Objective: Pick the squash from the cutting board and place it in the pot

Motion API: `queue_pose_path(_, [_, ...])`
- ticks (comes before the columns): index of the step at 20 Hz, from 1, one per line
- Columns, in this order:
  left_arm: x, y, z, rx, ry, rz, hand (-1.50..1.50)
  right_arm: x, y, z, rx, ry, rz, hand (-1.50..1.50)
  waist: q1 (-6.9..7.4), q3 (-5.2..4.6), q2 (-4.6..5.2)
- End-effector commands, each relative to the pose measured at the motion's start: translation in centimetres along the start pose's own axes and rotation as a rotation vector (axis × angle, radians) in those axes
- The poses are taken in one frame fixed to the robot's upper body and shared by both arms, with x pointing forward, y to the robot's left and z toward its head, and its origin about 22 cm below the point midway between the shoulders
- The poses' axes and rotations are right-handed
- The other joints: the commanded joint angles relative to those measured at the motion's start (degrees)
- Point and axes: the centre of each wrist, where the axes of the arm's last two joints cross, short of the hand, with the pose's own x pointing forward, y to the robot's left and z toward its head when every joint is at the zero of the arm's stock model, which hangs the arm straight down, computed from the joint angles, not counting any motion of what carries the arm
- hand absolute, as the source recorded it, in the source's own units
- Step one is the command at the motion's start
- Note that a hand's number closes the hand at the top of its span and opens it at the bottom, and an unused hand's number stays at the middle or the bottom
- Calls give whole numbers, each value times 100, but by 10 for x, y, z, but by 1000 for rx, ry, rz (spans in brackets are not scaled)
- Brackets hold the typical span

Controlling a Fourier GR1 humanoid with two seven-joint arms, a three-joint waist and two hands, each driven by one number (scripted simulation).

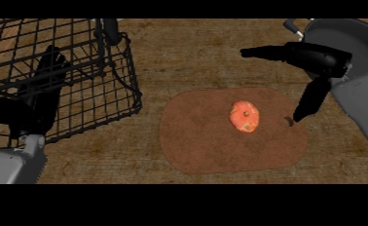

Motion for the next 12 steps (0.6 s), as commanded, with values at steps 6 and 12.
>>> queue_pose_path(6, [27, -14, -10, 1, -16, 6, 0, 17, 49, -22, 109, 75, 13, -150, 0, 19, 27])
queue_pose_path(12, [6, -6, 5, -7, -13, 1, 0, 32, 71, -13, 142, 103, 28, -150, 10, 18, 22])
